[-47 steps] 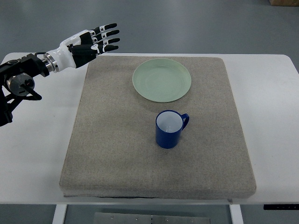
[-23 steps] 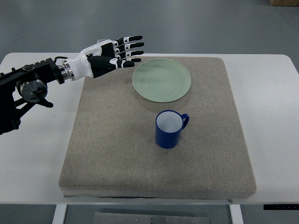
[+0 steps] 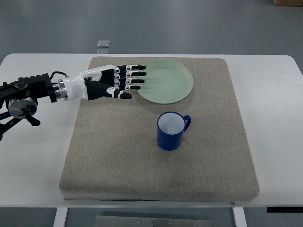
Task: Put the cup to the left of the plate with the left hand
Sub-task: 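Swing the open left hand over the pad toward the blue mug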
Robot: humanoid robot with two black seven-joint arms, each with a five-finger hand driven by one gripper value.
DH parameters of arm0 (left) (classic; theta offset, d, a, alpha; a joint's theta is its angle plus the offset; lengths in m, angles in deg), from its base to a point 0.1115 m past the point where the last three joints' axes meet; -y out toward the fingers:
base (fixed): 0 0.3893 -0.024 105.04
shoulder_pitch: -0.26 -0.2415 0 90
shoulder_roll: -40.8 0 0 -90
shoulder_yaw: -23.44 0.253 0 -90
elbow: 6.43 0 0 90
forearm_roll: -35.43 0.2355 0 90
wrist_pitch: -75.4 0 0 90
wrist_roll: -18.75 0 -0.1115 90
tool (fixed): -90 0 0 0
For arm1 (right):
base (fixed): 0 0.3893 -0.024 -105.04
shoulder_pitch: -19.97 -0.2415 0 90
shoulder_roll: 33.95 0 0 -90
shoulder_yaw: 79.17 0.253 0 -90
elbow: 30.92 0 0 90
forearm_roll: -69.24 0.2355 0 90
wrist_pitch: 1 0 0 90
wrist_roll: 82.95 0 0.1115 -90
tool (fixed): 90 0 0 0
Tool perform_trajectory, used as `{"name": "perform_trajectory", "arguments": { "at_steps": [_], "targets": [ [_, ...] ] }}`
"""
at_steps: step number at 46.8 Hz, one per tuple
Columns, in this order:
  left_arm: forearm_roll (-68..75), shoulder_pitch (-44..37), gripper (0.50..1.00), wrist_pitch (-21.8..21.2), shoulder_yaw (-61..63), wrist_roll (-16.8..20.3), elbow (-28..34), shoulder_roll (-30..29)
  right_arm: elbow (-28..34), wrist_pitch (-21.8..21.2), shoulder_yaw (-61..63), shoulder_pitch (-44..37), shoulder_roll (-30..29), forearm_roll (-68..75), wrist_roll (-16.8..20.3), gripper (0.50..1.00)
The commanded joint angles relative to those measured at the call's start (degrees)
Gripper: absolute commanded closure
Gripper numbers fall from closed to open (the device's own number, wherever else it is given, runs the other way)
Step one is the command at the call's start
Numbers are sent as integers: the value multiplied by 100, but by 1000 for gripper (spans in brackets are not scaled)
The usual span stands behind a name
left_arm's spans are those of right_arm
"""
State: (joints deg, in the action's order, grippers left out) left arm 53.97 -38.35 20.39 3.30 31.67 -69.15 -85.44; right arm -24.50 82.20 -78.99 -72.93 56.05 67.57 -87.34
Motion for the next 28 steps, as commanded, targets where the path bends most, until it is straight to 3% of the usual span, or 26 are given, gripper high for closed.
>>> {"name": "perform_trajectory", "arguments": {
  "at_steps": [1,10,28],
  "targets": [
    [1,-199,504,1,-16,8,-178,-225,0,3,0,0,0,0,0,566],
    [211,-542,504,1,19,0,-574,-314,0,-6,0,0,0,0,0,566],
    [502,-709,504,1,-7,8,-794,-393,0,-6,0,0,0,0,0,566]
  ]
}}
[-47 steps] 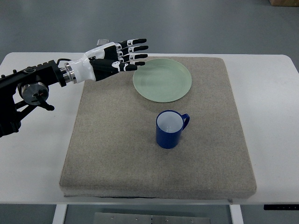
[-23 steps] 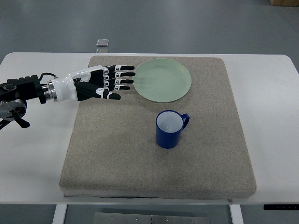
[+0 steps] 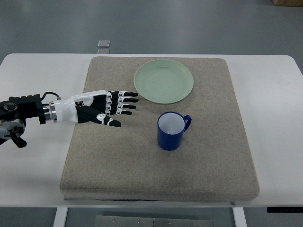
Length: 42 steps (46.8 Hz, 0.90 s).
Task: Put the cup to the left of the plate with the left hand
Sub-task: 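Swing the open left hand over the pad toward the blue mug, then extend the left hand forward until its fingers reach the mug's side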
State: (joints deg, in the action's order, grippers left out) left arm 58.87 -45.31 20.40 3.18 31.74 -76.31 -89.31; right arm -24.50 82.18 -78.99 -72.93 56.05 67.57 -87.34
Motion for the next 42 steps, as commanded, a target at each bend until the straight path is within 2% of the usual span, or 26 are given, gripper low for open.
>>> {"name": "perform_trajectory", "arguments": {
  "at_steps": [1,20,38,42],
  "targets": [
    [12,-22,504,0,4,2,-113,-6,0,-4,0,0,0,0,0,566],
    [504,-66,504,0,-40,28,-175,319,0,5,0,0,0,0,0,566],
    [1022,-233,508,0,-101,705,-34,521,0,-3,0,0,0,0,0,566],
    [1163,-268,508,0,-119,732,-17,600,0,-4,0,0,0,0,0,566]
  ]
}}
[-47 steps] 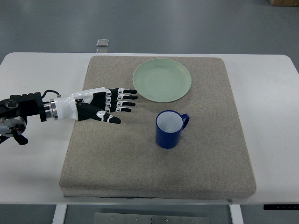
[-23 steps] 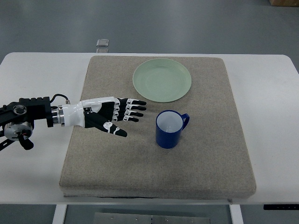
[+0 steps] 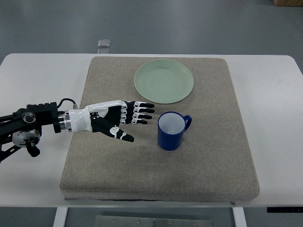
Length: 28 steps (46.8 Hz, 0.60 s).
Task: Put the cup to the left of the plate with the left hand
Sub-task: 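Extend the left hand forward until its fingers reach the mug's side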
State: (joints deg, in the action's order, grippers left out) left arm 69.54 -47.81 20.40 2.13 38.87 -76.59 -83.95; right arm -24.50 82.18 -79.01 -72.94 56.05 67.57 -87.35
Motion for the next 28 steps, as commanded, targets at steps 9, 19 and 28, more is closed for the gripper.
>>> {"name": "perform_trajectory", "arguments": {
  "at_steps": [9,19,28],
  "targets": [
    [105,-18,508,0,-14,27,345,337,0,-4,2,0,0,0,0,566],
    [105,-18,506,0,-14,27,538,636,0,-4,2,0,0,0,0,566],
    [122,-18,506,0,-5,18,565,812,0,-4,2,0,0,0,0,566]
  ]
}}
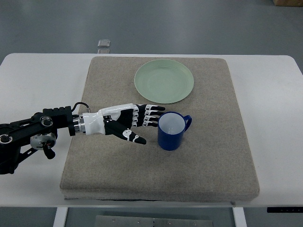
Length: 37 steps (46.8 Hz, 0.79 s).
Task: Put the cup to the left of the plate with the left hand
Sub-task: 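Extend the left hand forward until its fingers reach the mug's side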
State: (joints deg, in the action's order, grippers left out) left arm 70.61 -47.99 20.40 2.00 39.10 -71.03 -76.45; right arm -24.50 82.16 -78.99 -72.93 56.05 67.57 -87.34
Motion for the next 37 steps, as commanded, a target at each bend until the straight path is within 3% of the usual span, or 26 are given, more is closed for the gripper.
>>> {"name": "perform_trajectory", "arguments": {
  "at_steps": [1,13,22,37],
  "targets": [
    [15,0,506,0,8,-5,17,70,0,7,0,0,0,0,0,566],
    [7,18,506,0,8,-5,70,114,0,-1,0,0,0,0,0,566],
    [-2,18,504,-441,8,-5,114,167,0,-2,0,0,0,0,0,566],
    [15,9,504,-503,26,-5,202,448,0,7,0,0,0,0,0,566]
  ]
}}
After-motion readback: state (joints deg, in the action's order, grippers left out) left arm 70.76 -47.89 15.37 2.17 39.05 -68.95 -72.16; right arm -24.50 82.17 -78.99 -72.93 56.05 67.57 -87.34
